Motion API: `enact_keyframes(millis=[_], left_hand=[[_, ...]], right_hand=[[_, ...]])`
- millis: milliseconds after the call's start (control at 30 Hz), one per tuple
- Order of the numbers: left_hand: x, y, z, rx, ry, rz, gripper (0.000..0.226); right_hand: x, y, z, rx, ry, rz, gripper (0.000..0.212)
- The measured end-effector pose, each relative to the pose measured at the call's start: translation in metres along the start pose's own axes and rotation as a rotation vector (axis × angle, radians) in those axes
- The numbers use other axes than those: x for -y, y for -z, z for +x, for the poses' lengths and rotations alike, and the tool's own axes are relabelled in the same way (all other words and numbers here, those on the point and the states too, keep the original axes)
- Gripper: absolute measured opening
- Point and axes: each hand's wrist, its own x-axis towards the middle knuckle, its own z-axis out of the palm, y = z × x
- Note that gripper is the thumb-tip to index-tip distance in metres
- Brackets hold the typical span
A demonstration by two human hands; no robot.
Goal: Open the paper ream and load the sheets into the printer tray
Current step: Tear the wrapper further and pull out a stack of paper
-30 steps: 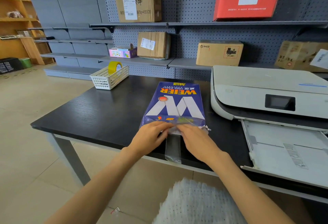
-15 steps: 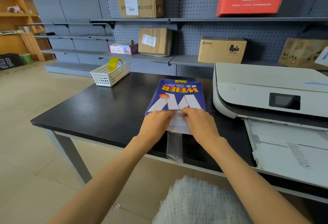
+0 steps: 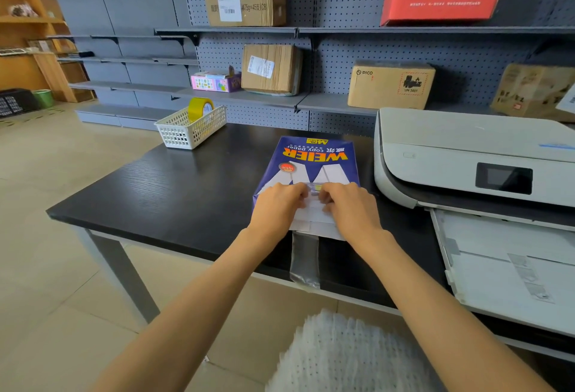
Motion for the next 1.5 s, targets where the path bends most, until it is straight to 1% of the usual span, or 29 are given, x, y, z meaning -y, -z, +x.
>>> enact_keyframes(millis=[200,333,567,733,900,1067,1333,1500], left_hand=[[0.002,0.002,0.003,0.006,-0.016,-0.01,0.019],[0.002,0.003,0.005,-0.002,-0.009,-0.014,0.018],[-0.001,0.003,0.01,-0.003,0.051,-0.015,0.018],[-0.002,0.002,0.01,-0.015,0.034,-0.012,0.018],[0.001,-0.002,0.007,-0.058,-0.013,-0.043,0.012],[0.002,-0.004,0.002,-0.125,-0.087,-0.029,0.01],[0.002,-0.007,-0.004,-0.167,-0.125,-0.024,0.011],[0.003,-0.009,-0.009,-0.185,-0.137,-0.059,0.012]], right_hand=[[-0.003,0.008,0.006,0.019,0.002,0.035,0.016],[-0.003,0.009,0.009,0.024,0.01,0.045,0.014],[-0.002,0.01,0.009,0.015,0.017,0.057,0.016],[-0.001,0.01,0.005,0.007,0.019,0.038,0.018],[-0.001,0.006,0.002,0.01,0.033,-0.005,0.022],[-0.002,0.003,-0.003,0.028,0.047,-0.032,0.033],[-0.003,0.005,-0.006,0.012,0.049,-0.028,0.032],[-0.003,0.006,-0.01,0.009,0.054,-0.062,0.029]])
